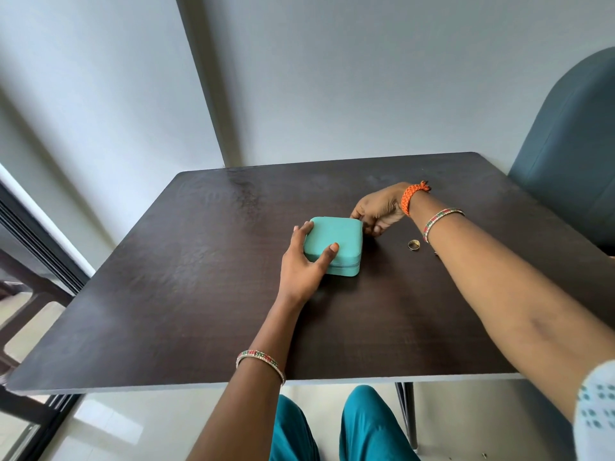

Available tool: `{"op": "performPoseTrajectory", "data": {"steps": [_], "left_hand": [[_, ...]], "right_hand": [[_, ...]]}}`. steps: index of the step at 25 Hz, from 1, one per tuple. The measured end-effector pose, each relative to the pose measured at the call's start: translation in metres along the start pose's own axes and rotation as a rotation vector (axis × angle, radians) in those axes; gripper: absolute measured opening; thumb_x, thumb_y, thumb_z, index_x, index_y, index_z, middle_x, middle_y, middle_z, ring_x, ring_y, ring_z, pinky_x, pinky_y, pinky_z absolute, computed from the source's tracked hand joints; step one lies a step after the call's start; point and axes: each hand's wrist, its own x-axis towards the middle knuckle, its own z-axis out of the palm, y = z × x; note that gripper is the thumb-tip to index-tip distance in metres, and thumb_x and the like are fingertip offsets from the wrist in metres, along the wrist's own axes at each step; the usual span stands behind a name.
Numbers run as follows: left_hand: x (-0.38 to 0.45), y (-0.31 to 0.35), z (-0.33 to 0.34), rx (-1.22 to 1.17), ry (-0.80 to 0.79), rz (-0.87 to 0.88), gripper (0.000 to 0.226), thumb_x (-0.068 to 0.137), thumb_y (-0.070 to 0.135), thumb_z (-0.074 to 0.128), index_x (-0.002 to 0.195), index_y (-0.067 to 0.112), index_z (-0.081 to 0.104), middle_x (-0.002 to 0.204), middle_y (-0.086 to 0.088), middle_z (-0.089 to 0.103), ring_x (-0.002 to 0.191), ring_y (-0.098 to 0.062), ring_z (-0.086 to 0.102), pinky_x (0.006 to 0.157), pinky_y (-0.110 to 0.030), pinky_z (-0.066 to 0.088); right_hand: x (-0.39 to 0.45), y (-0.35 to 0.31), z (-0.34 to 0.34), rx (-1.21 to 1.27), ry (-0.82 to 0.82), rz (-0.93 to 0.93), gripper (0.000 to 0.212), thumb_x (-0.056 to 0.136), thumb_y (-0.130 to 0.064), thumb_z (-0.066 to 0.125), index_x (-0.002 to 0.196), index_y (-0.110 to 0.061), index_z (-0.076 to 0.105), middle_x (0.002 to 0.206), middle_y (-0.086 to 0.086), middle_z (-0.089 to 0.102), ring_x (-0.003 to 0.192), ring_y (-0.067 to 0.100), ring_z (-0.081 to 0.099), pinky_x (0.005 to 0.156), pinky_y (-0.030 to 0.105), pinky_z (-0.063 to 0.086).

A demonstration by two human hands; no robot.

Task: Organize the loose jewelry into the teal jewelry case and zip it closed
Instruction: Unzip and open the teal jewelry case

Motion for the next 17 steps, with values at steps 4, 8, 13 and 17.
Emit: {"op": "performPoseTrajectory", "data": {"steps": [4,8,13,17], "left_hand": [[0.001,0.0,-0.001,0.0,-0.018,0.003,0.074,0.073,0.055,0.063,0.138,0.026,0.041,0.143,0.001,0.046,0.131,-0.015,0.043,0.107,-0.039,0.039],[-0.001,0.003,-0.003,-0.013,-0.021,0.013,0.072,0.074,0.051,0.064,0.138,0.026,0.043,0.135,0.005,0.052,0.116,-0.009,0.052,0.1,-0.029,0.044],[0.0,0.004,-0.003,-0.022,-0.003,0.013,0.07,0.074,0.048,0.064,0.137,0.022,0.045,0.131,0.004,0.055,0.112,-0.009,0.054,0.097,-0.025,0.045],[-0.001,0.004,-0.003,-0.011,0.016,0.019,0.07,0.073,0.051,0.063,0.135,0.023,0.045,0.134,0.003,0.053,0.115,-0.01,0.053,0.098,-0.027,0.045]], "right_hand": [[0.0,-0.001,-0.004,0.057,-0.014,0.017,0.039,0.088,0.02,0.026,0.095,0.003,0.062,0.073,0.009,0.051,0.054,0.008,0.052,0.051,0.018,0.048],[-0.002,-0.006,-0.004,0.137,-0.015,0.038,0.035,0.09,0.019,0.029,0.093,0.005,0.061,0.086,0.013,0.058,0.072,0.014,0.057,0.055,0.02,0.054],[-0.005,-0.01,-0.003,0.301,0.086,-0.02,0.021,0.091,0.013,0.043,0.093,0.007,0.063,0.09,0.016,0.064,0.081,0.019,0.062,0.057,0.022,0.056],[-0.004,-0.011,0.002,0.325,0.155,-0.07,0.023,0.089,0.016,0.044,0.091,0.002,0.064,0.088,0.013,0.065,0.082,0.019,0.063,0.061,0.022,0.058]]}}
